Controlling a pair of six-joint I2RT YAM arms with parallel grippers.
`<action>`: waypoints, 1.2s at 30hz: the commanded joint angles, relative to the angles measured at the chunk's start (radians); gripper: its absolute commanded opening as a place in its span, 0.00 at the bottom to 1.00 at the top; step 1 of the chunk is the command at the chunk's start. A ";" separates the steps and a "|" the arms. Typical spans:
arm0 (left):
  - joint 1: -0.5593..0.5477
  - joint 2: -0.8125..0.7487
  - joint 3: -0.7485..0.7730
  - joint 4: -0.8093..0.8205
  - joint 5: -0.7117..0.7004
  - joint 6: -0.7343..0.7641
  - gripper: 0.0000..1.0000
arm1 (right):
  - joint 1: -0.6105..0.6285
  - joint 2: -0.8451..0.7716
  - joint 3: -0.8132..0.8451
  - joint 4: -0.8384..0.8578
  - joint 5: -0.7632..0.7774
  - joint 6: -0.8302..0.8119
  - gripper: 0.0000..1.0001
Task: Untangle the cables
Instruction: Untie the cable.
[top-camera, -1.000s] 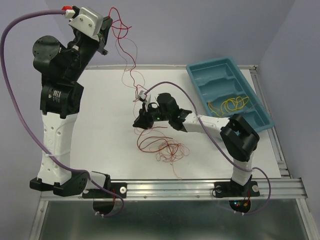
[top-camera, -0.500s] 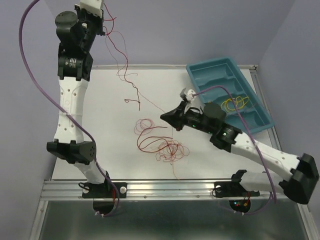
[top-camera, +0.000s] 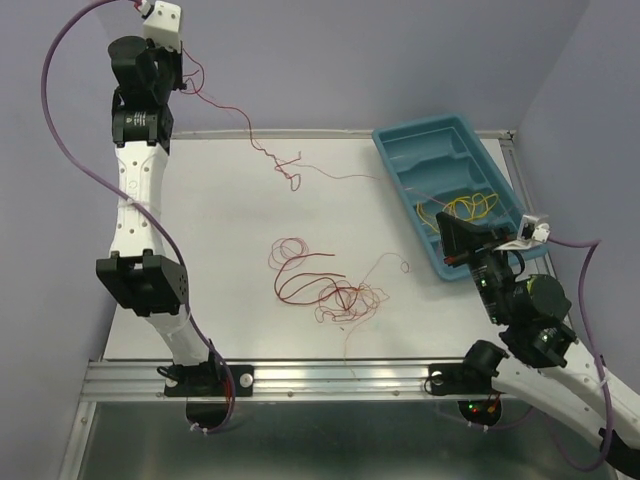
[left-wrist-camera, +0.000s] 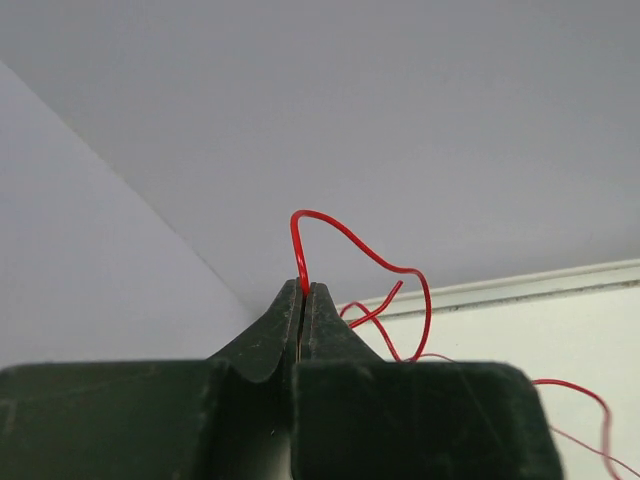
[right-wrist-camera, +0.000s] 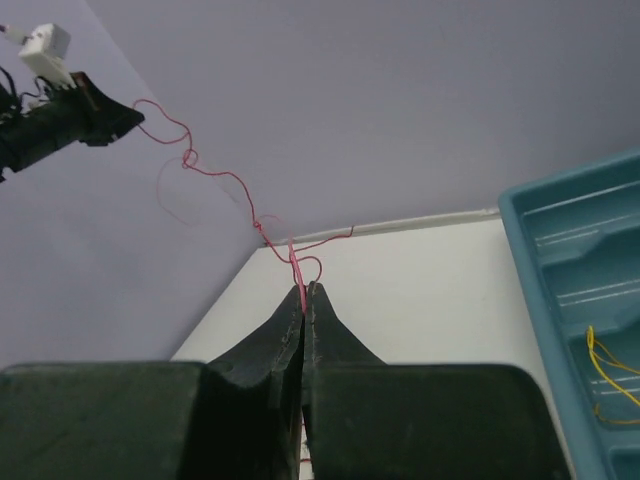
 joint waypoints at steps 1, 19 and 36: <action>-0.006 -0.114 -0.011 0.108 0.001 -0.007 0.00 | -0.001 0.038 0.018 -0.061 0.082 0.005 0.01; -0.027 -0.341 -0.402 0.179 0.243 0.033 0.00 | 0.001 0.392 0.270 -0.044 -0.071 -0.082 0.00; -0.192 -0.467 -0.830 0.228 0.400 0.050 0.05 | -0.004 0.820 0.951 -0.122 0.237 -0.302 0.01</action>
